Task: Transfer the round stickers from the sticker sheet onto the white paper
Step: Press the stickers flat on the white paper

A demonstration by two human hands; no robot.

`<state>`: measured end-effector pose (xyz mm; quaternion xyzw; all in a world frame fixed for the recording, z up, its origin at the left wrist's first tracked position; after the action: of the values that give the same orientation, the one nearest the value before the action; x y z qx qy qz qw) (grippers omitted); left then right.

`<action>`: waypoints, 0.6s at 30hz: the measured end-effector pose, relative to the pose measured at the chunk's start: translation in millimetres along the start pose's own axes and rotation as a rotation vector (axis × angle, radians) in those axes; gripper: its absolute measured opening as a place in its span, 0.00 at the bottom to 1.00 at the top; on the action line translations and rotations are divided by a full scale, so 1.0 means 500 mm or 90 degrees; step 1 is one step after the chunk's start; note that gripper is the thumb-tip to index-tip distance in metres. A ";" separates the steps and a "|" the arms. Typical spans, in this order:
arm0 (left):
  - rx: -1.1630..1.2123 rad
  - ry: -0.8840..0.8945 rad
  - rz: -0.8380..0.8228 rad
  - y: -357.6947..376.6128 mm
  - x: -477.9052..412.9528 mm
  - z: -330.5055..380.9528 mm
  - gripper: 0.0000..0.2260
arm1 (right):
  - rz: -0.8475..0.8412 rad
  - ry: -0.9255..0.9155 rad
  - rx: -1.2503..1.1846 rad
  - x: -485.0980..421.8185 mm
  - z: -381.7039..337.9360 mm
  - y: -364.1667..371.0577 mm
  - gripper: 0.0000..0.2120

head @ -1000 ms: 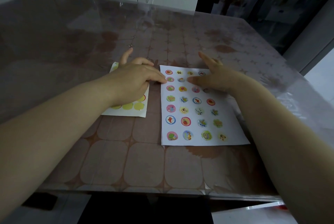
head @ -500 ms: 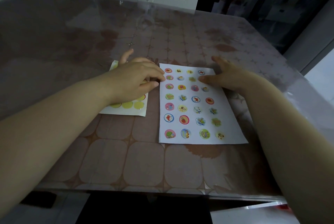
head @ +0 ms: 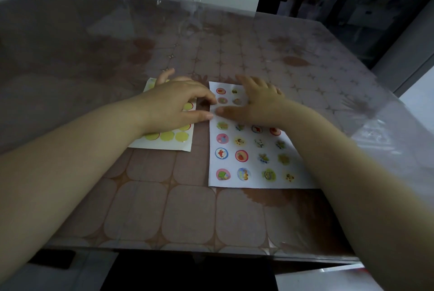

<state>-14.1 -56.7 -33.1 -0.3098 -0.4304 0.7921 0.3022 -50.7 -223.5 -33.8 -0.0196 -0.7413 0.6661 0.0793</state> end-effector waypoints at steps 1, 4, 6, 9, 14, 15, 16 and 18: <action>-0.004 0.002 0.001 0.000 -0.001 0.000 0.15 | -0.006 0.007 0.001 -0.003 -0.001 -0.001 0.45; -0.021 0.003 0.000 0.002 -0.004 0.002 0.16 | -0.030 0.023 0.002 -0.012 -0.001 -0.008 0.47; -0.026 0.003 0.002 0.003 -0.004 0.001 0.16 | -0.037 0.015 0.011 -0.013 -0.007 -0.007 0.47; -0.026 0.007 0.007 0.003 0.001 0.000 0.19 | -0.033 0.015 -0.010 -0.004 0.001 -0.004 0.46; -0.027 0.012 -0.001 0.002 0.001 0.005 0.19 | -0.044 0.076 -0.041 0.005 0.071 -0.008 0.46; -0.026 0.012 0.000 0.002 0.001 0.006 0.17 | -0.054 0.077 -0.034 0.006 0.077 -0.007 0.47; -0.026 0.013 0.000 0.002 0.001 0.007 0.16 | -0.059 0.076 -0.037 0.006 0.079 -0.007 0.47; -0.030 0.016 -0.001 0.002 0.001 0.009 0.15 | -0.053 0.070 -0.043 0.006 0.074 -0.005 0.47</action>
<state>-17.7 -58.9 -32.0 -0.3261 -0.4453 0.7776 0.3010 -58.6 -259.9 -34.6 -0.0277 -0.7580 0.6349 0.1466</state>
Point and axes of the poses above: each hand's wrist, its own x-axis away from the middle knuckle, its own y-axis out of the palm, z = x × y, the point moved 4 cm from there along -x, towards the middle knuckle, and after that the axes turned 9 degrees about x, right-handed, at the moved point
